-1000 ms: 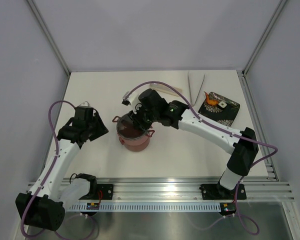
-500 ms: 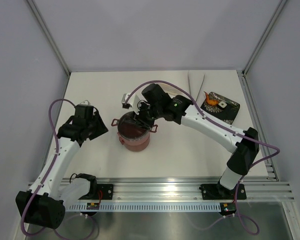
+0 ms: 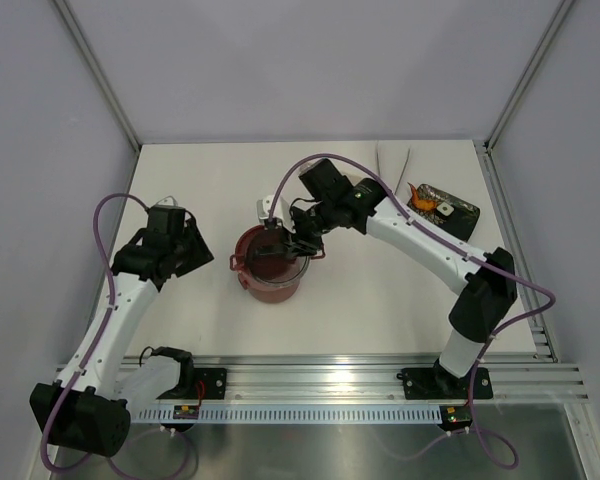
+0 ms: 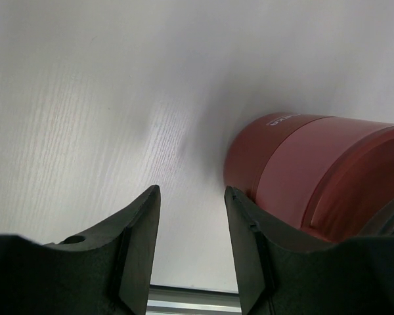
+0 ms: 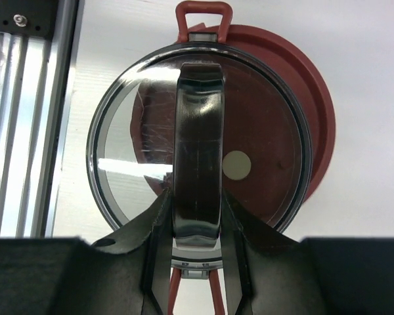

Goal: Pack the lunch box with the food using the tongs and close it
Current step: Adjust the box lid on the packing box.

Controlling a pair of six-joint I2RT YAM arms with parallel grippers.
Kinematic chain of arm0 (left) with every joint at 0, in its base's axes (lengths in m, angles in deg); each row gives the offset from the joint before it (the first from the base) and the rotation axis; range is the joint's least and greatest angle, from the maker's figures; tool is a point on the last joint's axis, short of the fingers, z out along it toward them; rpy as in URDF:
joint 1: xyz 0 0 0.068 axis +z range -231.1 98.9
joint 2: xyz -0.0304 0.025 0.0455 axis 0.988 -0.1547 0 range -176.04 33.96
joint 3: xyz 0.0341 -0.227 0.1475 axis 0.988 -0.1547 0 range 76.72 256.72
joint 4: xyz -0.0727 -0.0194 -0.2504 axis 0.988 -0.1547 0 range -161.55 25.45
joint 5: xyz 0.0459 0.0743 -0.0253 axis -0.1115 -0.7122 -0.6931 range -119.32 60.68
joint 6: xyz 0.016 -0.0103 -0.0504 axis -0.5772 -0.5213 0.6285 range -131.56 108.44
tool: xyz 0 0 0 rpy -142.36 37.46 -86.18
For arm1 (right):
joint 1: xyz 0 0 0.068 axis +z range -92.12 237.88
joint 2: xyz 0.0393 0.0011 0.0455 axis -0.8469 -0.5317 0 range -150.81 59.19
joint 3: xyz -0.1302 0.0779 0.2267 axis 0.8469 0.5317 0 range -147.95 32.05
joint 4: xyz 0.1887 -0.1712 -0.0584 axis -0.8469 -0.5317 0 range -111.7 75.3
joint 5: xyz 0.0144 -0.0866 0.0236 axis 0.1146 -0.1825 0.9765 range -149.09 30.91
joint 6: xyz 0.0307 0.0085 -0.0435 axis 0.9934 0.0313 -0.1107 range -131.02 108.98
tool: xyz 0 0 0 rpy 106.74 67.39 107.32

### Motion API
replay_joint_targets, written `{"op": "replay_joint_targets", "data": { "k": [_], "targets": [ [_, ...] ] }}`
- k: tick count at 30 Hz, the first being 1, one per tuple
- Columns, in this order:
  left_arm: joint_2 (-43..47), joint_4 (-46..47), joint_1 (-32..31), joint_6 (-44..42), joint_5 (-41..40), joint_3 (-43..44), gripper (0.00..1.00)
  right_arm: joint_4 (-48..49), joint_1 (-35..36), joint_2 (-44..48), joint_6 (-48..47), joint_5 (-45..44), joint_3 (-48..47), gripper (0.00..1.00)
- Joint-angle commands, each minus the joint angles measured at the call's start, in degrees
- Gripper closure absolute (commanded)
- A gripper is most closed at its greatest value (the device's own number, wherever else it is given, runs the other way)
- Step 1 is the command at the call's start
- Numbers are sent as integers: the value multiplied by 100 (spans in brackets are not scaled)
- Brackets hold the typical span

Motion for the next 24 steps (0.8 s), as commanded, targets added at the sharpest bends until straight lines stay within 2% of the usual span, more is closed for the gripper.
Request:
{"op": "replay_joint_targets", "data": {
  "k": [1,9,16,24],
  "targets": [
    [-15,26,33,-92,-166,229,52,-588,-82,-353,-644,557,-551,76],
    [-7,-9,42,-66,-184,247,52,-1434,-117,-1031,-1058,953,-1544,75],
    [-42,8,50,-75,-175,264,52,-2126,-144,-1277,-1426,874,-2221,75],
    [-24,0,68,-83,-184,238,52,-3060,-249,-2156,-1734,883,-3460,75]
  ]
}}
